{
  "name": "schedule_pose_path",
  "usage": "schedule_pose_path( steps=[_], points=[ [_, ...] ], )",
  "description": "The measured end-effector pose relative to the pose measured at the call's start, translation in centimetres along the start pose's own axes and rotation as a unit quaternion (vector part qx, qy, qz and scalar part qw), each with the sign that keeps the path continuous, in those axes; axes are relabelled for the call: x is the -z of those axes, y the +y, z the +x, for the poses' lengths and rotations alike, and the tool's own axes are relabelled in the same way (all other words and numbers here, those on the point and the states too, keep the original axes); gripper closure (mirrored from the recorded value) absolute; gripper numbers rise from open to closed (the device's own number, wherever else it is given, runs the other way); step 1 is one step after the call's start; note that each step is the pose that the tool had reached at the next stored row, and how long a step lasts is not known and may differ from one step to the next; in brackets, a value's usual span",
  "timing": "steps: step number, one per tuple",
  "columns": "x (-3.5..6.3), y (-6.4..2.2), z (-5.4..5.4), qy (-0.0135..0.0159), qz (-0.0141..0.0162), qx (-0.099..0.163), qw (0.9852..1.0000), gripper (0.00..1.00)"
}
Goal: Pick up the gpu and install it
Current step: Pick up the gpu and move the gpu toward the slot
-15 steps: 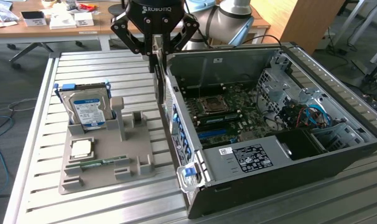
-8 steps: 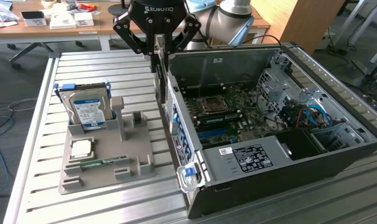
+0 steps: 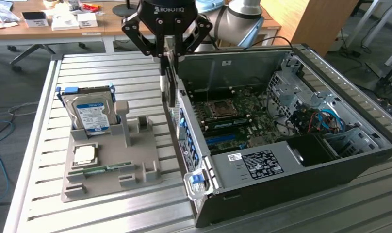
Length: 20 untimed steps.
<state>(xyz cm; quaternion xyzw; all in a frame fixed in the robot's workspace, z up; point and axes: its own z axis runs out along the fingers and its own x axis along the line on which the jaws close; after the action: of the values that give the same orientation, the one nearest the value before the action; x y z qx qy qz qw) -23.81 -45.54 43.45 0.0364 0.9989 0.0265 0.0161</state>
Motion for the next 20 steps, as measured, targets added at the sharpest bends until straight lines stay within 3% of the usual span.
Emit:
schedule_pose_path(
  steps=[20],
  points=[
    [-0.06, 0.13, -1.8, 0.0, 0.0, 0.0, 1.0, 0.73]
  ],
)
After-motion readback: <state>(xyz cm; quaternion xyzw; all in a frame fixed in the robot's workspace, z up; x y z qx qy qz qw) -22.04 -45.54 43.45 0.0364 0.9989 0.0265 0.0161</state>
